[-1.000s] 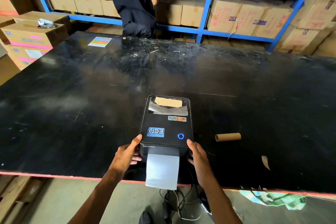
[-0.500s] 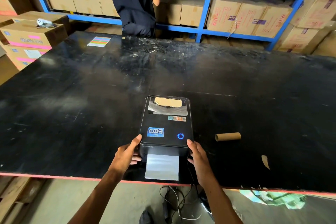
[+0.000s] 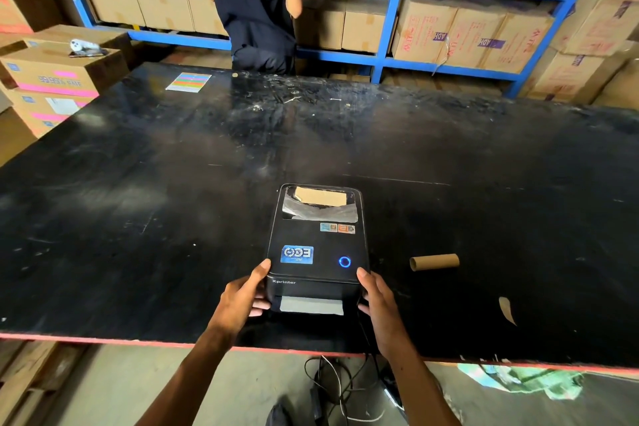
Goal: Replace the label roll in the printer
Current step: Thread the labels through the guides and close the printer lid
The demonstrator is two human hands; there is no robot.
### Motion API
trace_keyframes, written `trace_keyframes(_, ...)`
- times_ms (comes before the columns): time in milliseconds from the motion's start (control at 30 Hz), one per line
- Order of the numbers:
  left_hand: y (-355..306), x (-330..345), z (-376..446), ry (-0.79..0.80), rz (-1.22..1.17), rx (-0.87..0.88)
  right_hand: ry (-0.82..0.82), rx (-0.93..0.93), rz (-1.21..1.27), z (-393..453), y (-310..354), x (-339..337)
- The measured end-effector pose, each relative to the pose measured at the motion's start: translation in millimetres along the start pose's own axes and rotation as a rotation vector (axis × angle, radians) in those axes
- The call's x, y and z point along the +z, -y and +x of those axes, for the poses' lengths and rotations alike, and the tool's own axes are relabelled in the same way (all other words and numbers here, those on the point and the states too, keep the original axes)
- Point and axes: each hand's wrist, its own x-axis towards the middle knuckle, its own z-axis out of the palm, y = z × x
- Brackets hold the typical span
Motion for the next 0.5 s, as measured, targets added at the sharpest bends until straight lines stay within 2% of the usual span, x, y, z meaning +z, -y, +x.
trace_keyframes(500,-0.3,1.0,-2.2,-0.008,-0.020,-0.016,-0.024,0.012,-0.009,-1.1,-3.5,3.2)
